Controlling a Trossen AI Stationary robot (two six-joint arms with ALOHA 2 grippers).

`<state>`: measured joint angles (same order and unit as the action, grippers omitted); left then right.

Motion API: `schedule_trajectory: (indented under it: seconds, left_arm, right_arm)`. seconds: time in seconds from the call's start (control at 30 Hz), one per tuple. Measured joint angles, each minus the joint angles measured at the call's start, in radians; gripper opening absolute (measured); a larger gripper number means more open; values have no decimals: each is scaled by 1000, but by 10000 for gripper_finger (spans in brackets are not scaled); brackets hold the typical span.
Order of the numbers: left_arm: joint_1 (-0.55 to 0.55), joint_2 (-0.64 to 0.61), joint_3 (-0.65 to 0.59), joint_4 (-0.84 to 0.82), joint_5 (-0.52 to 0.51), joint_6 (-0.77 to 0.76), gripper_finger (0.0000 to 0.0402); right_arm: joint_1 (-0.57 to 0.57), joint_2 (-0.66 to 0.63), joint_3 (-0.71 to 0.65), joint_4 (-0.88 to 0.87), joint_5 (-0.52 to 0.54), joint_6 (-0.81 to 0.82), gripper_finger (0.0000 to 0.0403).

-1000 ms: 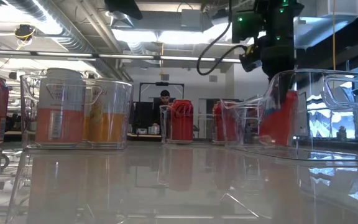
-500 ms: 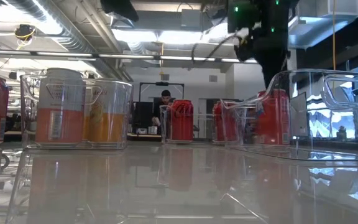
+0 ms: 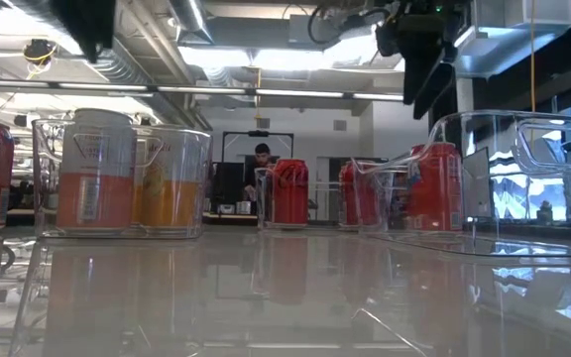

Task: Sort soda cans
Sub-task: Put the top left red soda can into the right transparent bin

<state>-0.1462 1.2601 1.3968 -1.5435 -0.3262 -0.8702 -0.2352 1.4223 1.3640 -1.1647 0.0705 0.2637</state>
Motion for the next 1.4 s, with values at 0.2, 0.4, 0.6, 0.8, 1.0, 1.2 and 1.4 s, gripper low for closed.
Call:
schedule_trajectory:
  seconds: [0.2, 0.4, 0.6, 0.8, 1.0, 1.2, 1.4]
  left_arm:
    - [20, -36, -58, -28, -13, -11, 337]
    - [59, -133, -223, -28, 37, -10, 337]
    - [78, -265, -336, -30, 81, -50, 337]
    - [78, -343, -385, -27, 91, -41, 337]
    - [78, -376, -449, -27, 148, -34, 337]
    - [78, -391, -526, -28, 275, -37, 337]
    - [78, -389, -567, 34, 326, -10, 337]
  right_arm:
    - [0, 0, 0, 43, -2, -16, 383]
    - [0, 0, 0, 41, -2, -19, 383]
    - [0, 0, 0, 52, -2, -33, 383]
    - [0, 0, 0, 110, -2, -33, 383]
    - [0, 0, 0, 127, -3, -33, 383]
    - [0, 0, 0, 127, -4, -32, 383]
    - [0, 0, 0, 128, -11, -32, 383]
